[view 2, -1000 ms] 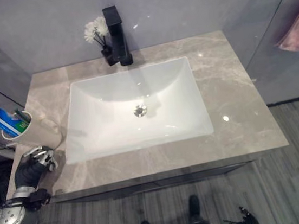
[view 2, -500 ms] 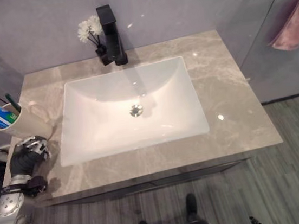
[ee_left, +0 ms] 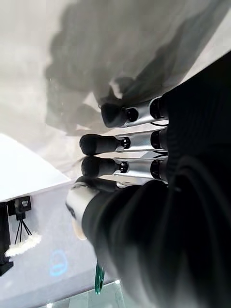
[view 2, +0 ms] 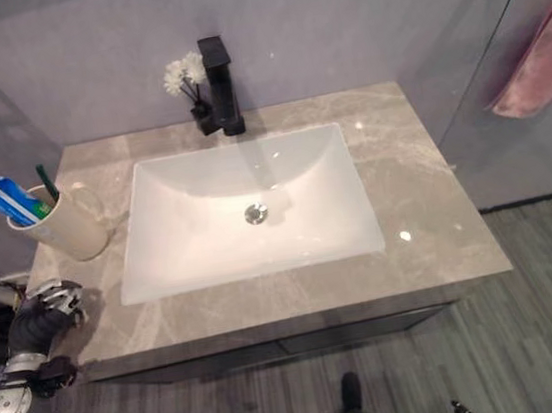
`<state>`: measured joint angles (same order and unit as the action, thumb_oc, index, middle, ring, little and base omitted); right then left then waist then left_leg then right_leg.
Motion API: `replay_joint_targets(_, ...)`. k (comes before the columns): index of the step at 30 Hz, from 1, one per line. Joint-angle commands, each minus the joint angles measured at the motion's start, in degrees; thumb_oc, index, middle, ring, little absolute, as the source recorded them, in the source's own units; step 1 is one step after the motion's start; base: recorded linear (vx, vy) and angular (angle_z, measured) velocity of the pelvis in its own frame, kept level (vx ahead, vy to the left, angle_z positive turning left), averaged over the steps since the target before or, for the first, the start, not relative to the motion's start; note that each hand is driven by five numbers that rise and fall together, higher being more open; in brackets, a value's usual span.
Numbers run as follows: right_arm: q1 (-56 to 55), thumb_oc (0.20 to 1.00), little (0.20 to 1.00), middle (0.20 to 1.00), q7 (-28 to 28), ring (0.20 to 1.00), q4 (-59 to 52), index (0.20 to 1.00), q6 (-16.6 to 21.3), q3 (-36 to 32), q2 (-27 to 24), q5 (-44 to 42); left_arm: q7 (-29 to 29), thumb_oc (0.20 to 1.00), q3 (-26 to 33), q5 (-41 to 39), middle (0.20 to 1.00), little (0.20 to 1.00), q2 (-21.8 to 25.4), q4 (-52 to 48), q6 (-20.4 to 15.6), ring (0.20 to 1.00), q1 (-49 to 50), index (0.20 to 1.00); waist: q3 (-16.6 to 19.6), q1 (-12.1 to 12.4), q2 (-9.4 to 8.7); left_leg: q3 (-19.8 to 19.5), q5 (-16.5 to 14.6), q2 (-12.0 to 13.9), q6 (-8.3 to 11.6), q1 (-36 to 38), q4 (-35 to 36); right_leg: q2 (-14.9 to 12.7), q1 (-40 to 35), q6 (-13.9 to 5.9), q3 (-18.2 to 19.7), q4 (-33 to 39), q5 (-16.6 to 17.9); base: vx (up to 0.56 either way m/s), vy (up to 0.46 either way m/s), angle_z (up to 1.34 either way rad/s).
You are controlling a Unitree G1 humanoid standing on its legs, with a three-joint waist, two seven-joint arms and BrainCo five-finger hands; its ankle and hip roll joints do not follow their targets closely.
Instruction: Put brush and paste in cup on sink, flatten towel.
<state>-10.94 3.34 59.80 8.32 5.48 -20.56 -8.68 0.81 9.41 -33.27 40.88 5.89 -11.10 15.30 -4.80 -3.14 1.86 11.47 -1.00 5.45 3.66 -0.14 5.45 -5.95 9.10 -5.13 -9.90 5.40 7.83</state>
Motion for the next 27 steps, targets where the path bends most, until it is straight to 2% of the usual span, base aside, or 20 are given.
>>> replay_joint_targets(1, 2.0, 1.0, 1.0, 1.0, -0.23, 1.0, 0.91, 1.0, 0.34, 0.08, -0.49, 0.45, -0.61, 0.2, 6.14, -0.65, 0.2, 0.2, 3.59, 1.12, -1.89, 0.2, -3.48, 0.2, -2.55, -0.87, -0.57, -2.16, 2.05, -0.76, 0.25, -0.42, -0.45, -2.22, -8.78, -3.91, 1.15, -0.4, -3.54, 0.0, 0.0, 0.0)
replay_joint_targets(7, 2.07, 1.0, 1.0, 1.0, -0.2, 1.0, 0.95, 1.0, 0.29, 0.23, -0.56, 0.57, -0.3, 0.2, 5.72, -0.52, 0.2, 0.2, 3.87, 1.95, -1.91, 0.2, -4.6, 0.2, -2.85, -0.92, -0.46, -2.01, 1.87, -0.91, 0.18, -0.33, -0.45, -2.26, -8.94, -3.92, 1.21, -0.4, -3.67, 0.0, 0.0, 0.0)
replay_joint_targets(27, 4.04, 1.0, 1.0, 1.0, 0.33, 1.0, -0.63, 1.0, 0.42, 1.62, -1.92, -1.42, 3.36, 0.2, -0.33, 1.0, 0.2, 0.2, 8.7, 12.42, -2.14, 0.2, -20.04, 0.2, -6.94, -2.91, -0.32, -0.74, 3.07, -0.75, 0.21, -4.83, -0.45, -1.7, -3.07, -3.87, 3.48, -0.86, -2.22, 0.0, 0.002, -0.02)
